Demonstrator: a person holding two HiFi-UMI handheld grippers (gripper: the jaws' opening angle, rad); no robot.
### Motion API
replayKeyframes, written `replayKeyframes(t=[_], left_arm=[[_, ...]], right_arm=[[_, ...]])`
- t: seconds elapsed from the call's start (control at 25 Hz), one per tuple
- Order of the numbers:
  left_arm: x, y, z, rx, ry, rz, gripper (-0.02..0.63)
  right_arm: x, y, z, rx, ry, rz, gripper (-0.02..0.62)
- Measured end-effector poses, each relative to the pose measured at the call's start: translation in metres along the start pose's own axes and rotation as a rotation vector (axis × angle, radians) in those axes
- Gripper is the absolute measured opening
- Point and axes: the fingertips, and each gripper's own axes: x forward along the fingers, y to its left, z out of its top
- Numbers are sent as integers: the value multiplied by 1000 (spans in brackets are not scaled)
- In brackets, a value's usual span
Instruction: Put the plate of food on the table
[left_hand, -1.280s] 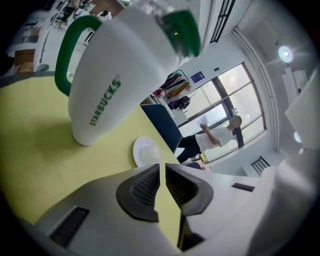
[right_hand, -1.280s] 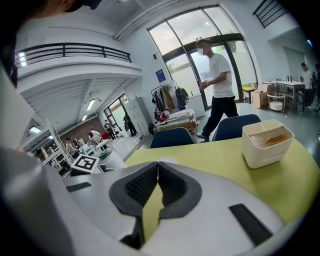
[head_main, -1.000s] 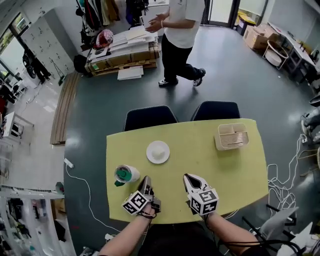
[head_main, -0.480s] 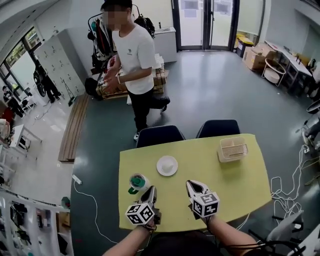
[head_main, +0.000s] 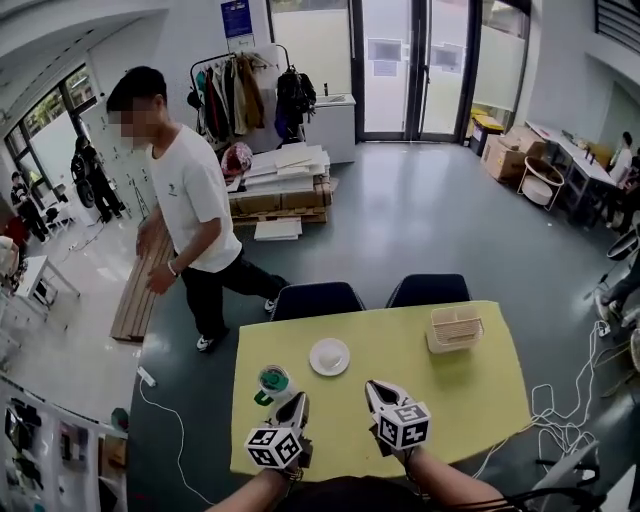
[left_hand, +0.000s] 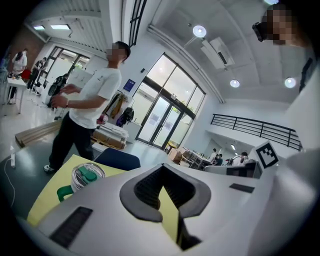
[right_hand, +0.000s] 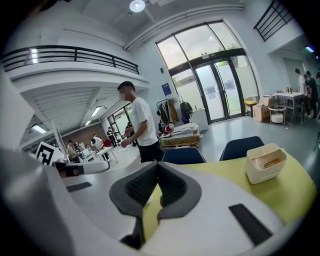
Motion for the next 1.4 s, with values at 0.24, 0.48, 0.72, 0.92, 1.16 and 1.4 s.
replayKeyframes(t=[0.24, 0.48, 0.72, 0.92, 1.16, 1.4], left_arm=[[0, -6, -1, 54, 19, 11, 8], [1, -12, 0, 60, 22, 6, 8], [3, -12, -7, 49, 32, 5, 8], [3, -10, -3, 43, 39, 0, 8], [4, -5, -1, 37, 53, -1, 8], [5, -3, -10, 35, 56, -2, 8]], right_arm=[[-2, 2, 12, -43, -15, -7, 12], [-6, 10, 13, -91, -15, 7, 12], [-5, 11, 8, -102, -15, 17, 11], [-4, 10, 14, -96, -15, 2, 12], [1, 12, 14, -85, -11, -6, 11], [3, 9, 6, -80, -13, -12, 12]])
